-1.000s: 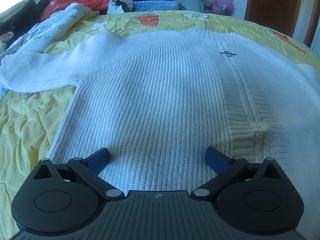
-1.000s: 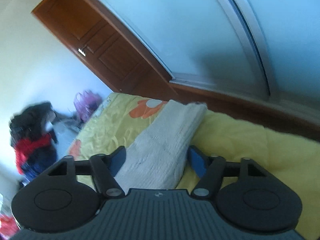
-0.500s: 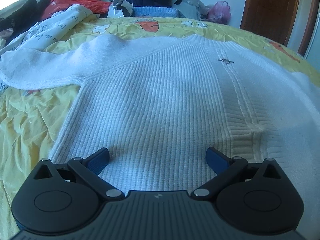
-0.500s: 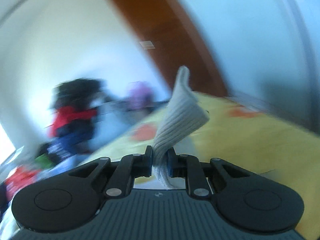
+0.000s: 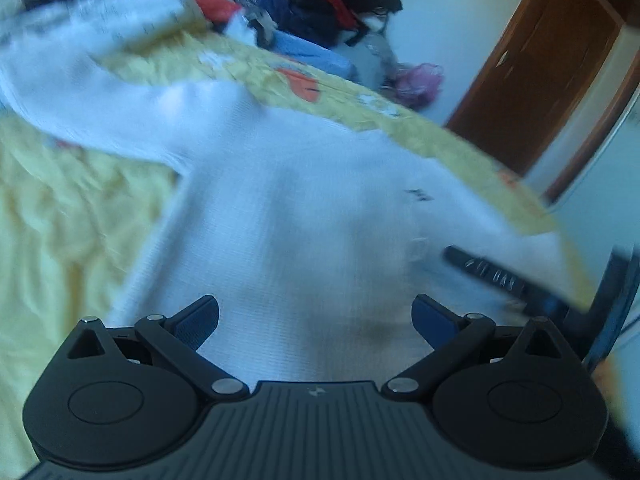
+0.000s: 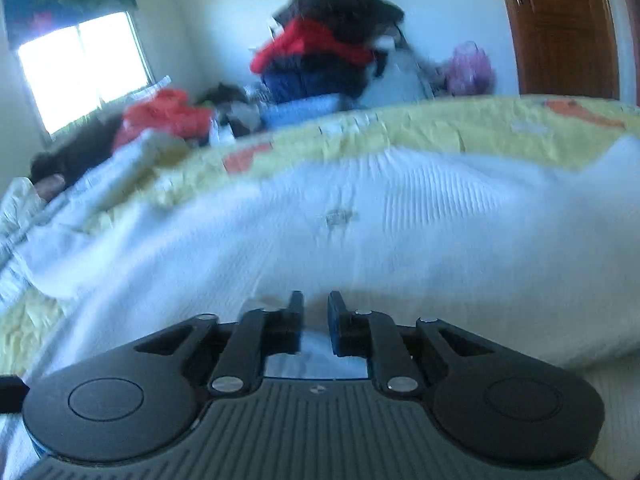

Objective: Fold small clothes
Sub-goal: 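Carry the sleeve across the cardigan body and open the right gripper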

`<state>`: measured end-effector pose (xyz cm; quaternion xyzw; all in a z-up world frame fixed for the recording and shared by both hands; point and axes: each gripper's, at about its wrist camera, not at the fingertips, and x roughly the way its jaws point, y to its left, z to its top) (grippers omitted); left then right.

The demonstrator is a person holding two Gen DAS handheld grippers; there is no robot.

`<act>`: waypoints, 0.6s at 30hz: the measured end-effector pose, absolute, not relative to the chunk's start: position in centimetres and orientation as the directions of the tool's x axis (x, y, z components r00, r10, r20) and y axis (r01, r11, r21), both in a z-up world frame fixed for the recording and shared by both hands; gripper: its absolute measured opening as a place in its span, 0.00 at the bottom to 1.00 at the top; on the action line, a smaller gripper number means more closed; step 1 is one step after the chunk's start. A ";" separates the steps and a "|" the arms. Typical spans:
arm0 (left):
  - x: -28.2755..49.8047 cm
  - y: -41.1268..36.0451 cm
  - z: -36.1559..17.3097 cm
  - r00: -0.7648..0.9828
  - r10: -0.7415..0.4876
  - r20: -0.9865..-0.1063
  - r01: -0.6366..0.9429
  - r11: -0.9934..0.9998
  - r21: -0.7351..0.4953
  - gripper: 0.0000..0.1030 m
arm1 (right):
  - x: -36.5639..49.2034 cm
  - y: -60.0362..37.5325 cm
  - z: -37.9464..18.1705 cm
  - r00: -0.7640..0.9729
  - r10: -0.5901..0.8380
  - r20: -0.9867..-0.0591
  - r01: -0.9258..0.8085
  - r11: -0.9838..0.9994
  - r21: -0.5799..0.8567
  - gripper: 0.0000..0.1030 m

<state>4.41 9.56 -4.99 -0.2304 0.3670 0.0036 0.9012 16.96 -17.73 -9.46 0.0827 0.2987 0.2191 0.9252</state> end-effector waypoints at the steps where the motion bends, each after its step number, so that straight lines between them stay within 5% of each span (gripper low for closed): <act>1: 4.7 9.6 -5.0 0.734 -0.196 -0.650 -0.164 0.878 -0.450 1.00 | 15.9 -18.2 -8.9 0.734 0.469 -0.491 -0.363 0.882 0.299 0.44; 3: 5.6 9.4 -5.2 0.738 -0.265 -0.620 -0.141 0.839 -0.526 1.00 | 13.8 -20.0 -7.9 0.749 0.488 -0.448 -0.361 0.868 0.341 0.56; 9: 11.5 7.4 -7.6 0.687 -0.527 -0.501 -0.104 0.611 -0.785 1.00 | 10.1 -23.5 -8.6 0.770 0.448 -0.454 -0.342 0.891 0.300 0.58; 13: 15.6 5.0 -9.4 0.646 -0.506 -0.571 -0.163 0.640 -0.751 1.00 | 10.1 -24.5 -10.5 0.736 0.460 -0.497 -0.310 0.881 0.357 0.65; 18: 17.8 2.8 -9.9 0.670 -0.490 -0.558 -0.133 0.660 -0.740 1.00 | 10.5 -25.1 -11.0 0.723 0.504 -0.473 -0.315 0.850 0.423 0.71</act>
